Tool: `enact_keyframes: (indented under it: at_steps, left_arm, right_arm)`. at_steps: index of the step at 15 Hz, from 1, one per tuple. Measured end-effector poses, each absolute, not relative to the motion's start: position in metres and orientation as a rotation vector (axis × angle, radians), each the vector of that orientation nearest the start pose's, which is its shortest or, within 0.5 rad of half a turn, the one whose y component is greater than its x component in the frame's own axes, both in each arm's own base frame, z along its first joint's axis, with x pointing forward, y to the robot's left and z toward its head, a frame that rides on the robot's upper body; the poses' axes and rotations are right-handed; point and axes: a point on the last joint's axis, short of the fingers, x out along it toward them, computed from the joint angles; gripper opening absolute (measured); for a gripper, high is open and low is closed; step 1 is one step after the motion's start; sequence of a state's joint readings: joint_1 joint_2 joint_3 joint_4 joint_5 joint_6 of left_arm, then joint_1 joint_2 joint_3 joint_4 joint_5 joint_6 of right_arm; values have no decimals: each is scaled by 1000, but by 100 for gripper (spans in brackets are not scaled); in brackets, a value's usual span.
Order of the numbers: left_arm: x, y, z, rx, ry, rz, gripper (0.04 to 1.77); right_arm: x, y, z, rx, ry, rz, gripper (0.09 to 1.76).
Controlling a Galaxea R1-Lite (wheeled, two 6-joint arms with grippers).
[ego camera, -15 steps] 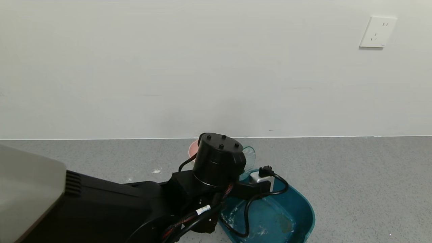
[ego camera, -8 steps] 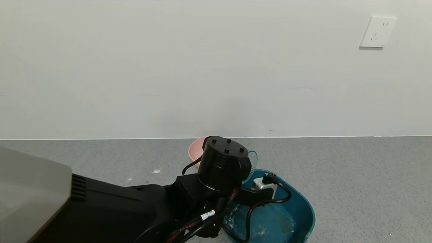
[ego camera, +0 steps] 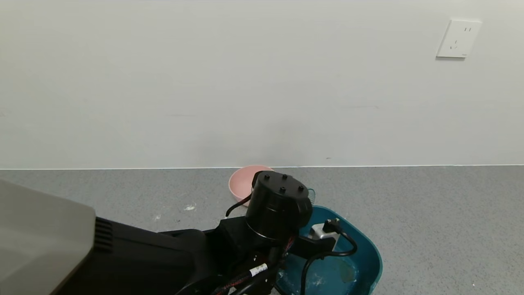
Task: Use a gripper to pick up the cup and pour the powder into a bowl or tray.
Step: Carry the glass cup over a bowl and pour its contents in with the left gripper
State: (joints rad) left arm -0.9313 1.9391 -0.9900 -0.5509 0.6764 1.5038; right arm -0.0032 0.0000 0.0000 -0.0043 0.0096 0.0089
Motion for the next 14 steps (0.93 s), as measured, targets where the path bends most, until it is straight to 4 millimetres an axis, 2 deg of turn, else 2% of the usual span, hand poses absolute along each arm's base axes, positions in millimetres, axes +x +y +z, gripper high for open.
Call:
enact_keyframes:
  at_steps: [14]
  left_arm:
    - [215,-290,144,1885,20,-403,128]
  right_arm:
    - [-23,0,76,9,-4,7,171]
